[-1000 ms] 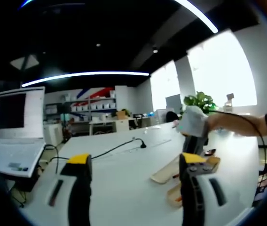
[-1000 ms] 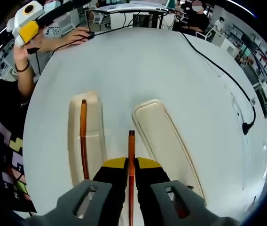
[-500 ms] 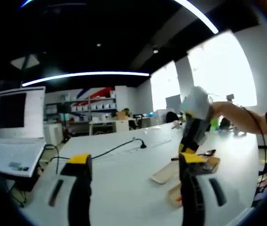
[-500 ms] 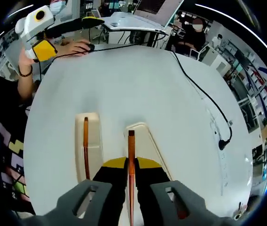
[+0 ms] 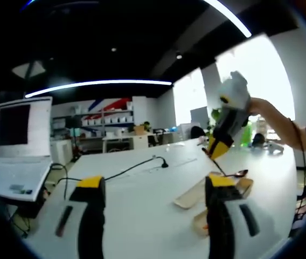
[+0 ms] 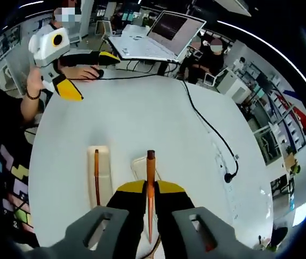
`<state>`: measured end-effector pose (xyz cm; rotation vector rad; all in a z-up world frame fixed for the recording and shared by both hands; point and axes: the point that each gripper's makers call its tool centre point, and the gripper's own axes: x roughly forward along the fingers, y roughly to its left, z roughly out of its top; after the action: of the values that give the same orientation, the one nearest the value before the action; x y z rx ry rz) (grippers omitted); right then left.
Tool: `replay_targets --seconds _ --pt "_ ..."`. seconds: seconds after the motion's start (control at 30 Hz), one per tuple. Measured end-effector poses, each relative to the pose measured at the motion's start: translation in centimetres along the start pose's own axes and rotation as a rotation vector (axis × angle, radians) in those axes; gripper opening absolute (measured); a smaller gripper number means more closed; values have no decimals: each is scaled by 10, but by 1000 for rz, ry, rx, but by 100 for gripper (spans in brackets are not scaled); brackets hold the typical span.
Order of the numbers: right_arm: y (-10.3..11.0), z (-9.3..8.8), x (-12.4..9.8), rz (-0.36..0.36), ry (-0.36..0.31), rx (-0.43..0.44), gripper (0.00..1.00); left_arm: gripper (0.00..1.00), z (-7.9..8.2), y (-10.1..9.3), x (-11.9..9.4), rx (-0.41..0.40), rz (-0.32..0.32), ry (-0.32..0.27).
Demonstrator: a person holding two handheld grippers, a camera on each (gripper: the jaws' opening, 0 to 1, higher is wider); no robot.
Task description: Arrange the utensils inside the cutlery case until each visible utensil rests in its matching compartment.
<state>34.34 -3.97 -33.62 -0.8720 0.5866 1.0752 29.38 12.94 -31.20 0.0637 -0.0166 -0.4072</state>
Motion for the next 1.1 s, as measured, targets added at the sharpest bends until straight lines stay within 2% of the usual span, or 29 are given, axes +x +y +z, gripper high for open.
replay_targets --seconds 0.4,0.53,0.67,0.83,1.1 --pt "-11 33 -46 -131 -92 -54 4 79 1 1 -1 -1 4 0" --pt "-18 39 -65 -169 -111 -67 4 79 0 0 0 2 2 2" --pt "-13 35 -77 -191 -120 -71 4 79 -1 -1 1 4 -3 3" --pt "5 35 -90 -166 -136 -58 4 79 -1 0 2 -7 -6 0" --pt "24 28 -102 -134 -102 -40 4 79 -1 1 3 -4 -4 2"
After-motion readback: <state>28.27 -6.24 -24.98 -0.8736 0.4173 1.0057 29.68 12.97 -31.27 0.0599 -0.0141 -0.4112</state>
